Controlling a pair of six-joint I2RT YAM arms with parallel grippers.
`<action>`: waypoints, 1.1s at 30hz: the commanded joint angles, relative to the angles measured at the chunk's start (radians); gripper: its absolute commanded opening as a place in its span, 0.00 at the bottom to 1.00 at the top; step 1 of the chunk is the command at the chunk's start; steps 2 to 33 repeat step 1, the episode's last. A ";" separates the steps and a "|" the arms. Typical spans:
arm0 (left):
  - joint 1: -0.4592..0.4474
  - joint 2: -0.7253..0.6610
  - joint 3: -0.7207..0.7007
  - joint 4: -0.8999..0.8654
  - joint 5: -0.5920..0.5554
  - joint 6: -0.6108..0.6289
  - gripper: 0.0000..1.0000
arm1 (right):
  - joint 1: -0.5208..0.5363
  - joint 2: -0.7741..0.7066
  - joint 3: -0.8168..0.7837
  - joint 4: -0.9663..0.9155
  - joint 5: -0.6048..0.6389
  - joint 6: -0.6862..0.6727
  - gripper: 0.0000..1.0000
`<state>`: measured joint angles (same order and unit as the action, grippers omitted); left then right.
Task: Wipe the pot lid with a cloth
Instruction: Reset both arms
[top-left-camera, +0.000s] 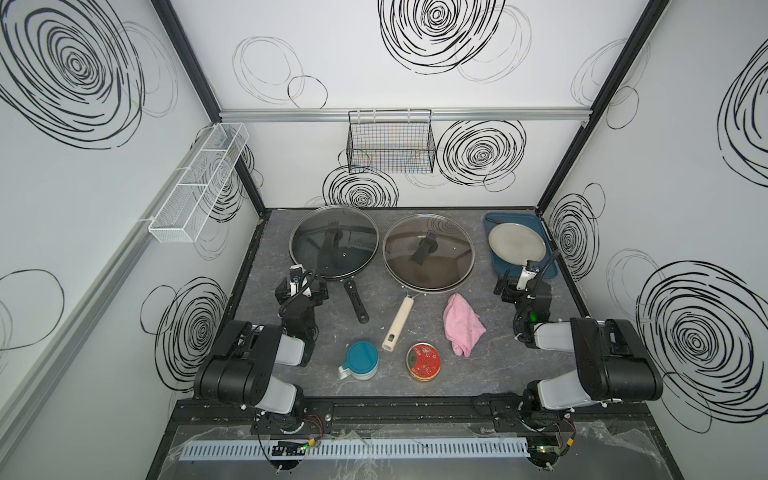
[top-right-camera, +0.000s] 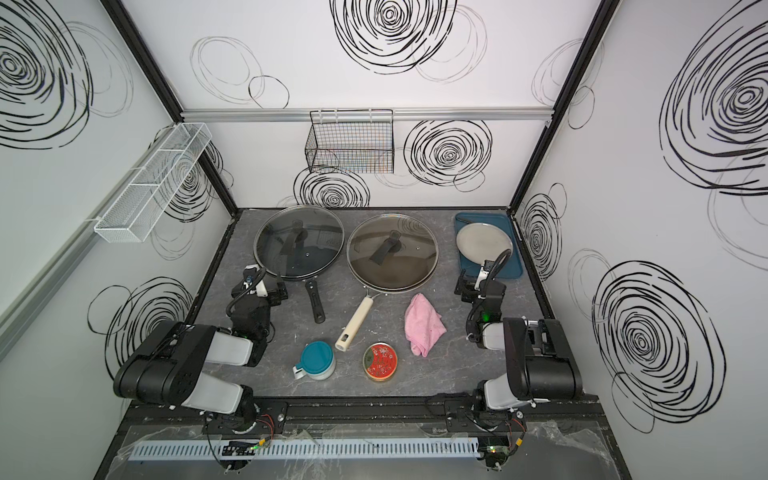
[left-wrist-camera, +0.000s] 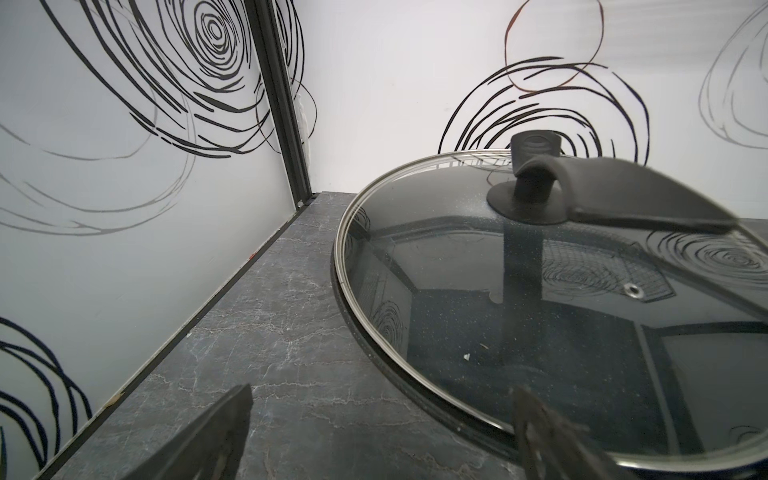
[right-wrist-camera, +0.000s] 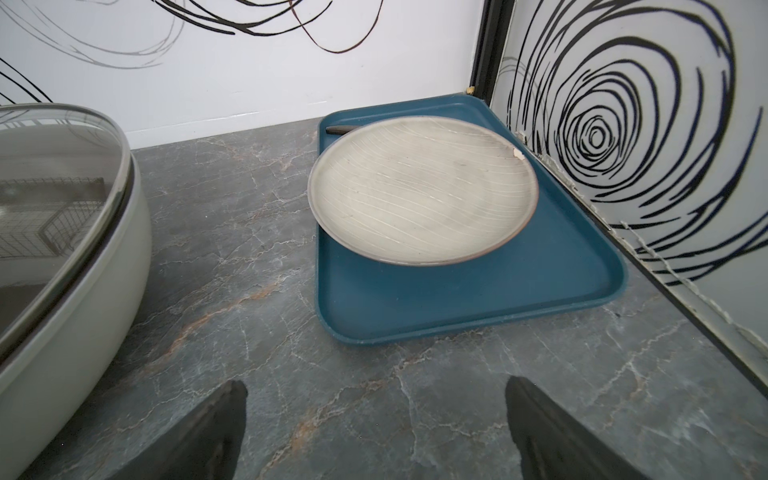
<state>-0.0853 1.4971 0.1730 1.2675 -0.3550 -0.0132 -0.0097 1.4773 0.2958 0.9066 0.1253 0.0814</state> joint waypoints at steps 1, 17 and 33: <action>0.011 0.002 0.016 0.087 0.038 -0.011 0.99 | 0.002 -0.007 0.019 0.034 -0.006 -0.015 1.00; 0.011 0.002 0.016 0.087 0.038 -0.011 0.99 | 0.002 -0.007 0.019 0.034 -0.006 -0.015 1.00; 0.011 0.002 0.016 0.087 0.038 -0.011 0.99 | 0.002 -0.007 0.019 0.034 -0.006 -0.015 1.00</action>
